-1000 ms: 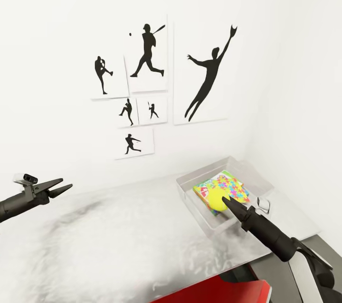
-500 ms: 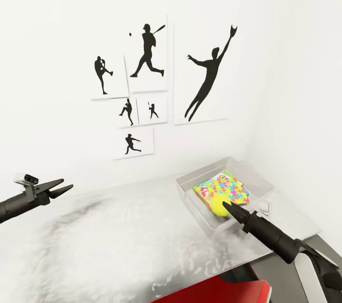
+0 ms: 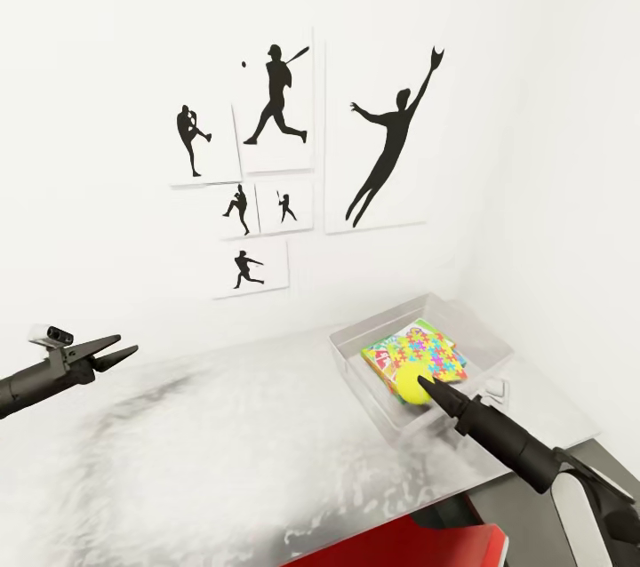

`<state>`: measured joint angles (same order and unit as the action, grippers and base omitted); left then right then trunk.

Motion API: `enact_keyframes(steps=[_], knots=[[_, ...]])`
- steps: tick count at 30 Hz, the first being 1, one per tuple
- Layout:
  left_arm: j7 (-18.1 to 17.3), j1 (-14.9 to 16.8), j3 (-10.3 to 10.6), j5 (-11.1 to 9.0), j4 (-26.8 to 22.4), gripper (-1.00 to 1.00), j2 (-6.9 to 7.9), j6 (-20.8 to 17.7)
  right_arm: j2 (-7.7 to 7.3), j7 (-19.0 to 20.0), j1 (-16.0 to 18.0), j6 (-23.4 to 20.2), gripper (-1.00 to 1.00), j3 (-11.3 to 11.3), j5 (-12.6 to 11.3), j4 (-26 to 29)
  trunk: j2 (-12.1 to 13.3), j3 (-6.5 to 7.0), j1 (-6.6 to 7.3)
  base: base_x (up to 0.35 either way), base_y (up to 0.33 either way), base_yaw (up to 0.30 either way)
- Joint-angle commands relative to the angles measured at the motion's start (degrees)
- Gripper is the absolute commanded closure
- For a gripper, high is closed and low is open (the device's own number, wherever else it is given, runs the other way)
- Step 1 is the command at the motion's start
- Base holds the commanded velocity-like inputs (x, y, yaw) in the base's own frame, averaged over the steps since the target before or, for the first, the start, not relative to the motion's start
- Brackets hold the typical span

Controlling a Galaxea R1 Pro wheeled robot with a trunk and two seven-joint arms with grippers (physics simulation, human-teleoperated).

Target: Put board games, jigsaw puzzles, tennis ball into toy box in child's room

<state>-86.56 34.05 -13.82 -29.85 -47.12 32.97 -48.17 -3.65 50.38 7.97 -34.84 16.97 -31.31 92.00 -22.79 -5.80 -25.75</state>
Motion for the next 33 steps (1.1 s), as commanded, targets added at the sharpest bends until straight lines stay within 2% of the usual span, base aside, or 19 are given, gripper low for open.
enact_keyframes(steps=[1,17,18,25,30,33], knots=[[-0.2,0.0,0.0,0.0,0.0,-1.0,0.03,-0.6,0.01,0.0,0.1,-0.7,1.0,0.0,-0.3,0.0,-0.1,-0.13,-0.04,0.0,0.0,0.0],[-0.2,0.0,0.0,0.0,0.0,-1.0,-0.01,-0.6,0.01,-4.3,5.1,-5.8,1.0,-0.1,0.5,0.0,-0.1,-0.13,-0.04,0.0,0.0,0.0],[-0.1,0.0,0.0,0.0,0.0,-1.0,-0.01,-0.6,0.02,-9.5,10.7,-13.6,1.0,-0.2,0.5,0.0,-0.1,-0.13,-0.04,0.0,0.0,0.0],[-0.2,0.0,0.0,0.0,0.0,-1.0,-0.01,-0.6,0.28,-16.5,15.4,-19.4,1.0,-0.6,0.5,0.0,-0.1,-0.13,-0.04,0.0,0.0,0.0],[-0.2,0.0,0.0,0.0,0.0,-1.0,-0.01,-0.6,0.34,-19.9,16.9,-21.7,1.0,-0.7,0.5,0.0,-0.1,-0.13,-0.04,0.0,0.0,0.0],[-0.2,0.0,0.0,0.0,0.0,-1.0,-0.01,-0.6,0.38,-23.4,18.6,-23.5,1.0,-1.4,0.4,0.0,-0.1,-0.13,-0.04,0.0,0.0,0.0]])
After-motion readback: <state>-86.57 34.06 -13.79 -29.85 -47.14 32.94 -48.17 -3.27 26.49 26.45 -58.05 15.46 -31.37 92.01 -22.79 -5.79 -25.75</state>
